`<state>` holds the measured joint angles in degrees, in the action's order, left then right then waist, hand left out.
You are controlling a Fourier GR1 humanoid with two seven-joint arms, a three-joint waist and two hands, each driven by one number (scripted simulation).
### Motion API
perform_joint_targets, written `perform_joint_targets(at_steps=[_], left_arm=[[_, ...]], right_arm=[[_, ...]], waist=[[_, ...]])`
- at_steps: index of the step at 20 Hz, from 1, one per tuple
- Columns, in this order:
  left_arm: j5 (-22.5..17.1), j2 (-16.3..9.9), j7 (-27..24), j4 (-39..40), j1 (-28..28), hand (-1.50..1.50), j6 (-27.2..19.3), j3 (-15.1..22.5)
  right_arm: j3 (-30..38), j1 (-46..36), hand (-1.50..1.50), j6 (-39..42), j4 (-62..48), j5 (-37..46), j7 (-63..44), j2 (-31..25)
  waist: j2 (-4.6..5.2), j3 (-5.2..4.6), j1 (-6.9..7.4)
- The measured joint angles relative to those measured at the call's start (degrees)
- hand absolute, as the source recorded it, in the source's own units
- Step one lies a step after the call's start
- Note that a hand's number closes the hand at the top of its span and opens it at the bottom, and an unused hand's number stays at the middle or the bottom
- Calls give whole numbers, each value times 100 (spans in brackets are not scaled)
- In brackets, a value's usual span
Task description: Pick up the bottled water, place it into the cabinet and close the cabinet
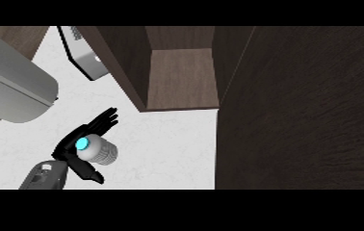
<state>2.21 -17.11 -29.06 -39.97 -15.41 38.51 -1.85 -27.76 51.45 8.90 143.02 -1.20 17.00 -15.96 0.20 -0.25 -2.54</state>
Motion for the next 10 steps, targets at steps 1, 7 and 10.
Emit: perform_joint_targets(at_steps=[1, 7, 10], left_arm=[[49, 13, -105, 142, -50, -150, -42, 28], [257, 170, -753, 762, -137, 150, -279, 219], [502, 169, -1110, 962, -255, 150, -568, 391]], right_arm=[[2, 10, -150, -3, 4, 3, 24, -33], [14, 135, -150, -60, -3, 28, 253, -161], [18, 219, -150, -82, -16, 36, 409, -207]], waist=[[3, -1, 1], [7, -3, 7], [3, 1, -13]])
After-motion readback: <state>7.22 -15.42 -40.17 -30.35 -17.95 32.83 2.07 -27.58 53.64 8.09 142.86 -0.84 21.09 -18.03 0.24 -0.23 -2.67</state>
